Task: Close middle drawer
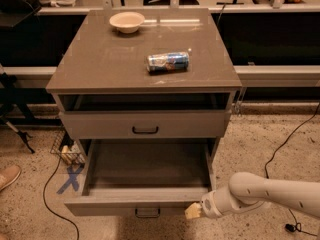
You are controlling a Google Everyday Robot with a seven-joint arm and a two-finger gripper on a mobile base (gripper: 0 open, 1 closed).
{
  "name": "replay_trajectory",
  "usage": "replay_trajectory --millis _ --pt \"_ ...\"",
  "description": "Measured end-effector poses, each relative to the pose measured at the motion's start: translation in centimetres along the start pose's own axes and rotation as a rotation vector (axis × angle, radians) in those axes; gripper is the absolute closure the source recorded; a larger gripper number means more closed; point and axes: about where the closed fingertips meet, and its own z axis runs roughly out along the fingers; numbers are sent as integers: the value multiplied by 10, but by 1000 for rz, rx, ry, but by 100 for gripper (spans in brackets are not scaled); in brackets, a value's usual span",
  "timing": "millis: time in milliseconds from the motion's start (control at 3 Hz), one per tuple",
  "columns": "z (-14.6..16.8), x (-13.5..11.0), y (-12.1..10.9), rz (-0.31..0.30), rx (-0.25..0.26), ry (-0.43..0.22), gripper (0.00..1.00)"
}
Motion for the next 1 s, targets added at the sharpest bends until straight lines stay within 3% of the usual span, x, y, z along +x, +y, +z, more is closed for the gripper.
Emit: replay_trajectory --millis 333,1000 --pt "4 -15 -6 31 22 -43 100" --pt "8 -24 -9 27 24 -58 100"
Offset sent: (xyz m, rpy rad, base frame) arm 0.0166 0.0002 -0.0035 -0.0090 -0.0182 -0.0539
